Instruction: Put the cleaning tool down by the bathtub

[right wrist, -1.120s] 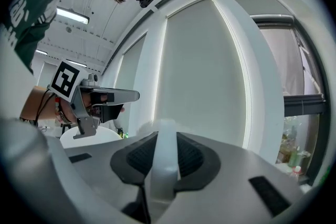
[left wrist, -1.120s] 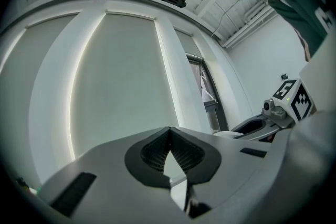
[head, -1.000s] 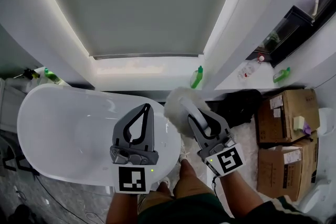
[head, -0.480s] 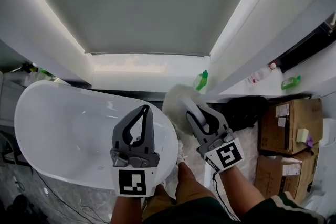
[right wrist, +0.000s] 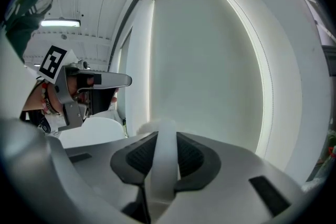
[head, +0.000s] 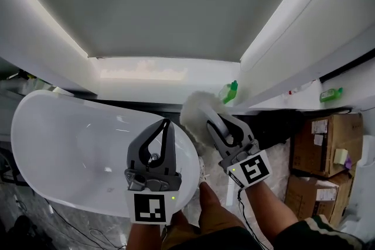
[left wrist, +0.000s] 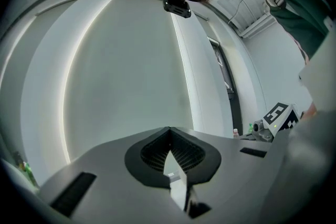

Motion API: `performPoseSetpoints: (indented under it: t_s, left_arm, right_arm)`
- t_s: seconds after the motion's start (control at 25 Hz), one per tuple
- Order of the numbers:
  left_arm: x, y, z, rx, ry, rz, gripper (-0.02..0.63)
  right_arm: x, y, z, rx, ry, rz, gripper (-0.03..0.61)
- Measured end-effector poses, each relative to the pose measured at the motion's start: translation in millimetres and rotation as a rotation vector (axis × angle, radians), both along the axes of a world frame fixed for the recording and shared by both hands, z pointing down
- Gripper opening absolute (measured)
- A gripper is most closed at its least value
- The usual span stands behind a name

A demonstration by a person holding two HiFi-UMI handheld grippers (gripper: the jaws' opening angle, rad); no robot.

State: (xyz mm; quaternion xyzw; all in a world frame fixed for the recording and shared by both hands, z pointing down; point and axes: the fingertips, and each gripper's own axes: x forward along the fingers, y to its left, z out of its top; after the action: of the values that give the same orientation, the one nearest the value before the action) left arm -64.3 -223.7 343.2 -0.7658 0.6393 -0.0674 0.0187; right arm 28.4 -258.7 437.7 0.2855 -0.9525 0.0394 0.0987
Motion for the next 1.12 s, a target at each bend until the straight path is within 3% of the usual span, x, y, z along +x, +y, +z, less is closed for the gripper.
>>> performPoseSetpoints:
  t_s: [0.32, 0.52, 0.72, 1.12]
  left_arm:
    - [-14, -25, 42, -0.028, 0.022, -0.006, 0.008]
    - [-21, -49, 64, -0.021, -0.047, 0.051, 0.008]
    - [-25, -67, 91, -0.05, -0.025, 0.053, 0.008]
    - [-47, -88, 149, -0.11, -0.011, -0.009, 0.008]
  right_arm:
    - [-11, -29, 52, -0.029, 0.04, 0.002, 0.098]
    - [-30, -53, 77, -0.023, 0.044, -0.022, 0.098]
    - [-37, -71, 107, -0.043, 0.066, -0.039, 0.098]
    - [-61, -102, 163, -0.078, 0.078, -0.057, 0.097]
